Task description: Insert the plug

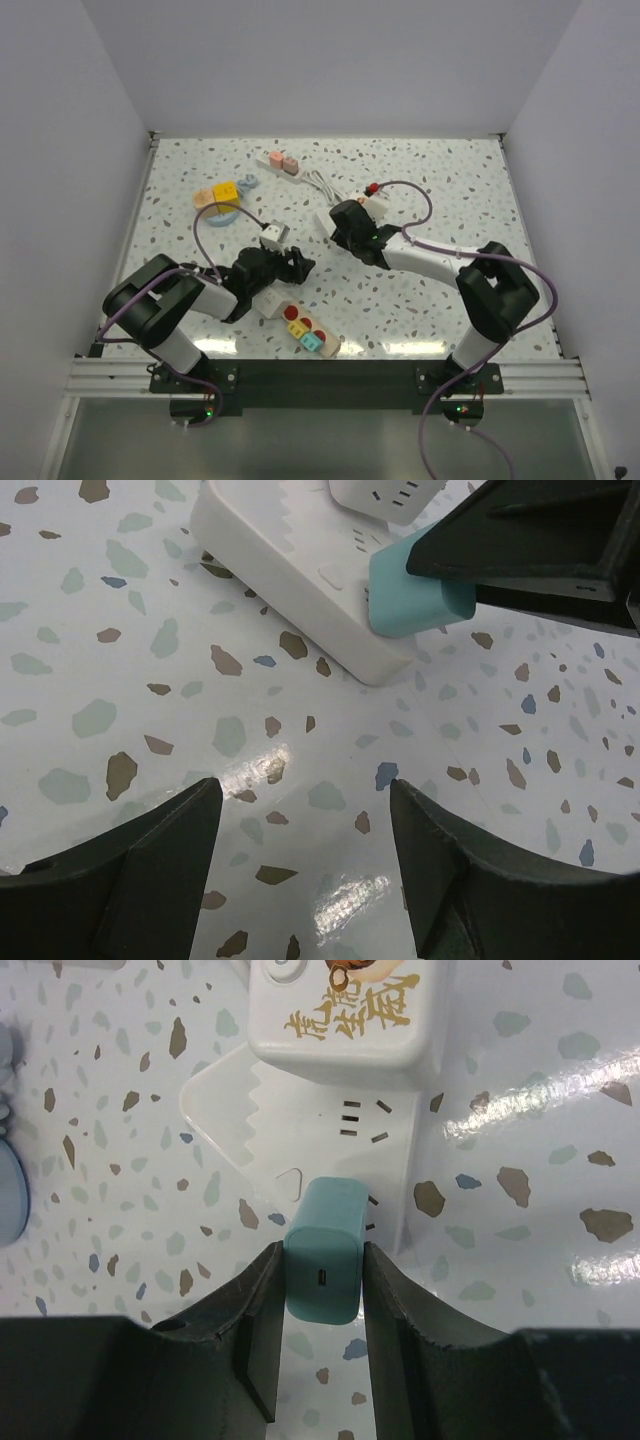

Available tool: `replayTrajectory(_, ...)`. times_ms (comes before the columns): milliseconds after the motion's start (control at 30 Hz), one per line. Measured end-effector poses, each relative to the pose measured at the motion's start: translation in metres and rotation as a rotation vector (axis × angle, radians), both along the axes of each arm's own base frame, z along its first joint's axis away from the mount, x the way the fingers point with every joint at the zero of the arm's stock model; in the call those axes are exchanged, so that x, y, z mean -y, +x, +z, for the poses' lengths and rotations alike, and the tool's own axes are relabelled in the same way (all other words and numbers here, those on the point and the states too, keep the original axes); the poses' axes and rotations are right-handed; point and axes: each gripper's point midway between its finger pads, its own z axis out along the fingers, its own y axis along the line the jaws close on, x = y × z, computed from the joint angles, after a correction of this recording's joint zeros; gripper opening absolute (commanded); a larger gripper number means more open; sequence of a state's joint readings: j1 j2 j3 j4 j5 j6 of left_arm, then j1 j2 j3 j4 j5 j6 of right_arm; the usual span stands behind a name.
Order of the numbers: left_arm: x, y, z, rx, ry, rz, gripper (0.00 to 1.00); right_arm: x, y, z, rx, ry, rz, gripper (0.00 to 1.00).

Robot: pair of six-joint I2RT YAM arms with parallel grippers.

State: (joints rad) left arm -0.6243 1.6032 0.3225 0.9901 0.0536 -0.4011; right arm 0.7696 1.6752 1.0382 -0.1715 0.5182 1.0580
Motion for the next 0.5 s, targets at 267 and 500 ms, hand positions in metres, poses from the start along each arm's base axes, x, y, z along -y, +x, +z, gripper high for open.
replayTrajectory(267,0.001,-0.001,0.000,0.017,0.018,-0.021,0.73,0.002,0.019,0.000,-0.037,0.037,0.036,0.00)
replayTrajectory(500,0.004,0.001,0.002,0.037,0.034,-0.040,0.73,0.005,0.044,0.000,-0.059,0.034,0.053,0.00)
